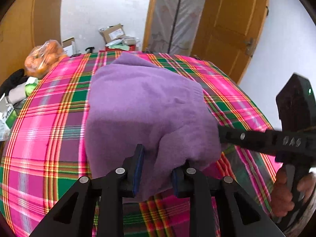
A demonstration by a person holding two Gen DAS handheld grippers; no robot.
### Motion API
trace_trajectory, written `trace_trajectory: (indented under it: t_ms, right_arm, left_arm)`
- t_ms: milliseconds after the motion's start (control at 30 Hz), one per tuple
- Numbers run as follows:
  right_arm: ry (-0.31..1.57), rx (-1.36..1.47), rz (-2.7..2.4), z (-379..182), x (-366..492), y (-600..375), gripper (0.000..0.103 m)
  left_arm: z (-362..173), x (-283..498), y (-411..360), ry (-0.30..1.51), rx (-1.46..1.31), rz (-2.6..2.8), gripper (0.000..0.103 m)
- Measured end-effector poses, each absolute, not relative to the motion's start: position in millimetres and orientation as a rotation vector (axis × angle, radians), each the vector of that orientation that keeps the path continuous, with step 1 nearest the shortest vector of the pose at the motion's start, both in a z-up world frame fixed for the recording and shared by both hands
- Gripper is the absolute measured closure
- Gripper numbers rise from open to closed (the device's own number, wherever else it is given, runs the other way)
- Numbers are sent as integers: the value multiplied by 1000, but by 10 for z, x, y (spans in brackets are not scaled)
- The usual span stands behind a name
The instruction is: Fold clothes
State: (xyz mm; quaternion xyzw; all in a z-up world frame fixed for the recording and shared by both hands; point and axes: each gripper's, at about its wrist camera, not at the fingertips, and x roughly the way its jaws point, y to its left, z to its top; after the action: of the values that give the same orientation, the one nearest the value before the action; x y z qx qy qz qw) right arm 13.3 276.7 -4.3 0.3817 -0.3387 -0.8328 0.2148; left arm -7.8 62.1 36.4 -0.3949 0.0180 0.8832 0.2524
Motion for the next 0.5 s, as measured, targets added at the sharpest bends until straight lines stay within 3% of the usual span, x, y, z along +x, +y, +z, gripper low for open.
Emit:
trace_trajectory:
  t_ms: [133, 233, 500]
  right_arm:
    - [-1033, 993, -2219, 36, 154, 2777, 97]
    - [-1049, 959, -2178, 120, 131, 2714, 97]
    - [-1043, 925, -2132, 294, 46, 2475, 97]
  left_arm:
    - [394, 7, 695, 86, -1039, 2363, 75]
    - [427, 71, 740, 111, -999, 2352, 67]
    - [453, 88, 670, 86, -996, 2382, 68]
